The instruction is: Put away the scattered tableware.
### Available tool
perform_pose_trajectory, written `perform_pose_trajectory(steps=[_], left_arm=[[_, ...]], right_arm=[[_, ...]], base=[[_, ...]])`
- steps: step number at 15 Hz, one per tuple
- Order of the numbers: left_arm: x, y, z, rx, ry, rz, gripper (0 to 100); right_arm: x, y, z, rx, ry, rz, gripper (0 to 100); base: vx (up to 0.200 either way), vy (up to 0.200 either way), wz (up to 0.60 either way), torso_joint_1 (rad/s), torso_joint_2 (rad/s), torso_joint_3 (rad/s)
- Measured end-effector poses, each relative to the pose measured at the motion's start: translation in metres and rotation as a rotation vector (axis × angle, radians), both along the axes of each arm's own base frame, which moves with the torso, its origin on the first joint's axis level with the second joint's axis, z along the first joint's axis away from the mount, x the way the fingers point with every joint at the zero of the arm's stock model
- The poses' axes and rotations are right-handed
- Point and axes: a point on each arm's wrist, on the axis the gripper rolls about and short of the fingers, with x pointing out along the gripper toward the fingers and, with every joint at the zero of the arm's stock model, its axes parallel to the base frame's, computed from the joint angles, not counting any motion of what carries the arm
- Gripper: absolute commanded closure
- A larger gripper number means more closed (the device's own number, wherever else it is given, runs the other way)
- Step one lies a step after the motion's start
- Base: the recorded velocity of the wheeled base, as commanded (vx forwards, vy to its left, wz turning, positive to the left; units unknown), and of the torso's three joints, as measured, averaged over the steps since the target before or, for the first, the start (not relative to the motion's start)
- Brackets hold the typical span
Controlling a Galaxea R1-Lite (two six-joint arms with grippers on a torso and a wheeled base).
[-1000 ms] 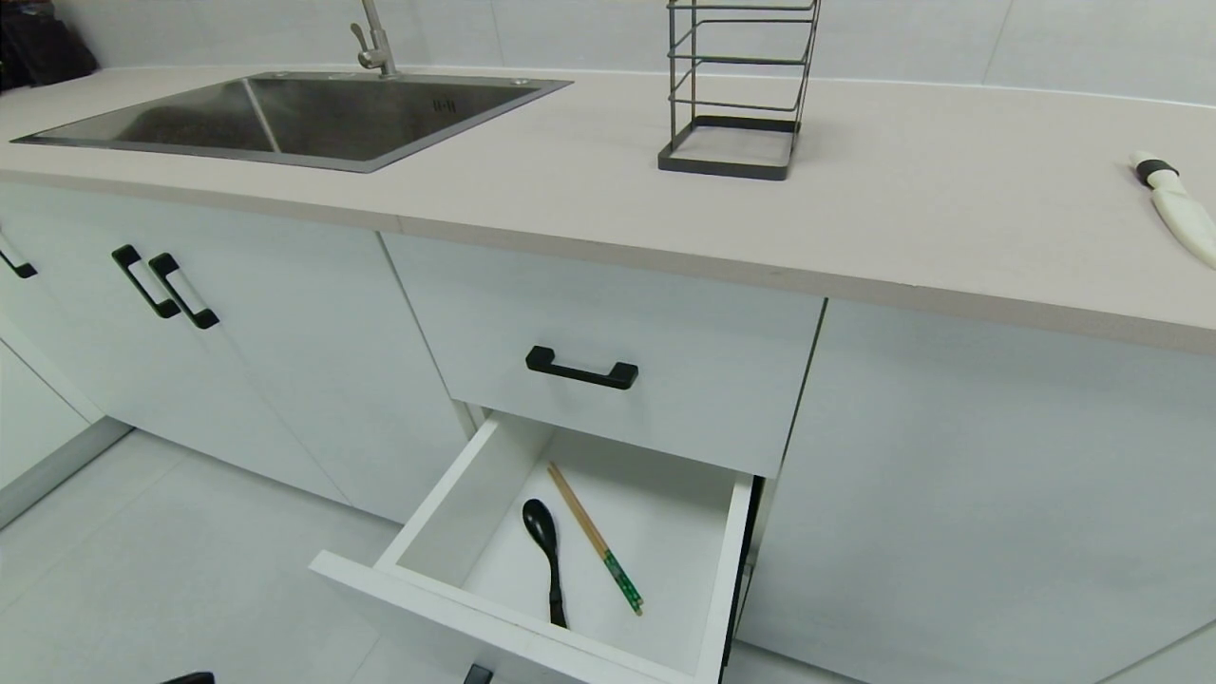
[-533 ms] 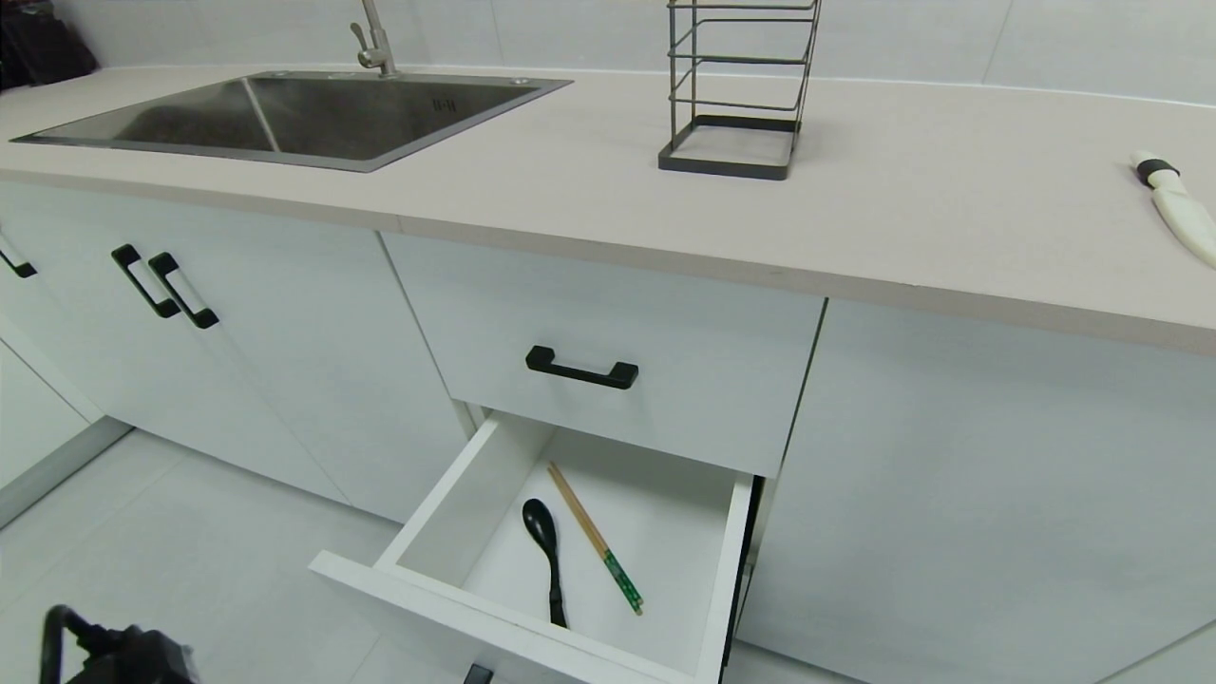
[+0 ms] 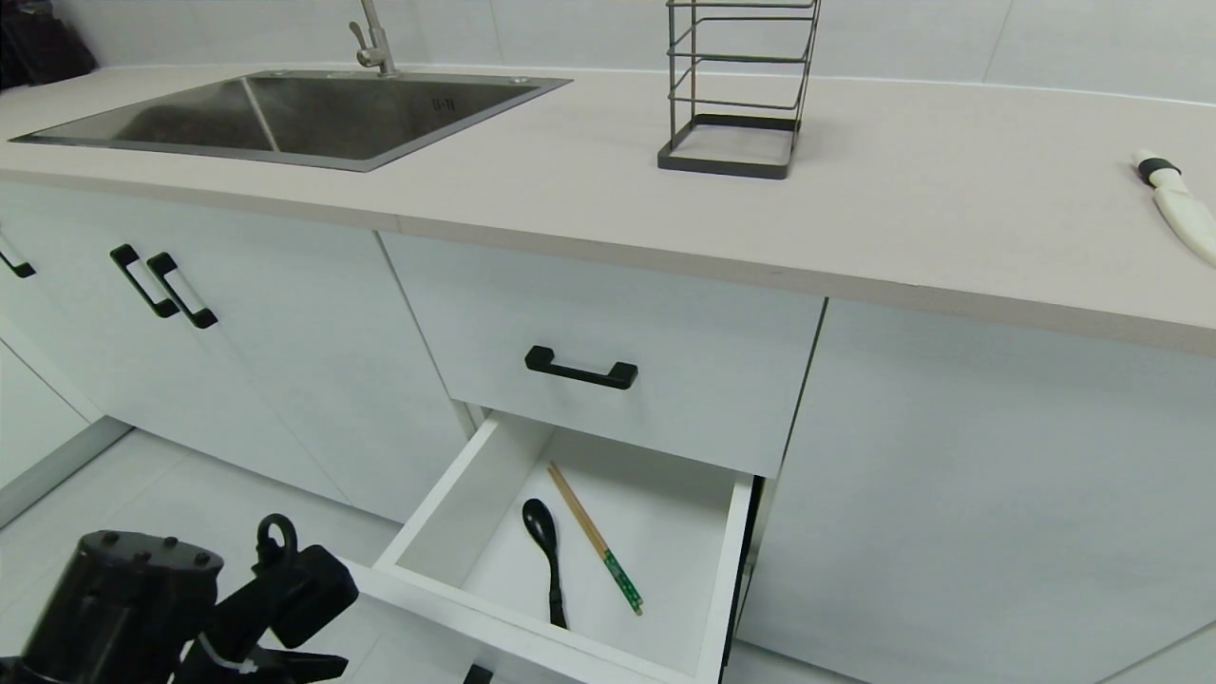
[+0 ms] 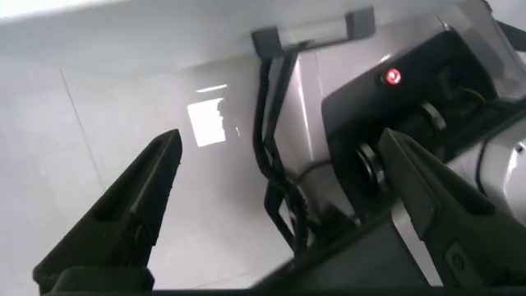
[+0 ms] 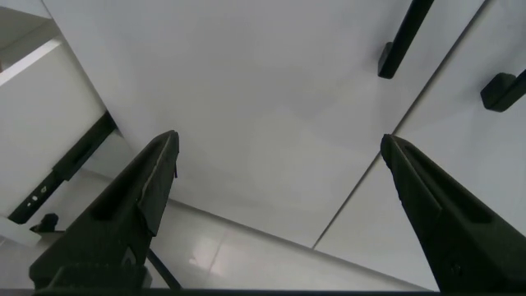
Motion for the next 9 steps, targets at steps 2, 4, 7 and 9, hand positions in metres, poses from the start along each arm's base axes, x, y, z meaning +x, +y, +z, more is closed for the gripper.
perform_pose_trajectory(steps=[2,4,7,9], left_arm=[[0.008,-0.003,-0.004,0.006,0.012,-0.003,0],[0.016,-0.007,-0.005,0.003,0.009,-0.005,0],[0.026,-0.011,-0.007,-0.008,-0.012,-0.005,0],[0.033,-0.013,-0.009,-0.019,-0.044,-0.004,0]], right_arm=[[0.000,0.000,0.000,0.004,-0.004,0.015,0],[-0.002,0.000,-0.001,0.028,-0.020,0.038,0],[-0.003,0.000,-0.001,0.028,-0.032,0.043,0],[-0.003,0.000,-0.001,0.028,-0.034,0.044,0]], base=[[0.000,0.000,0.00,0.000,0.00,0.000],[0.000,0.000,0.00,0.000,0.00,0.000],[0.000,0.000,0.00,0.000,0.00,0.000],[0.000,0.000,0.00,0.000,0.00,0.000]])
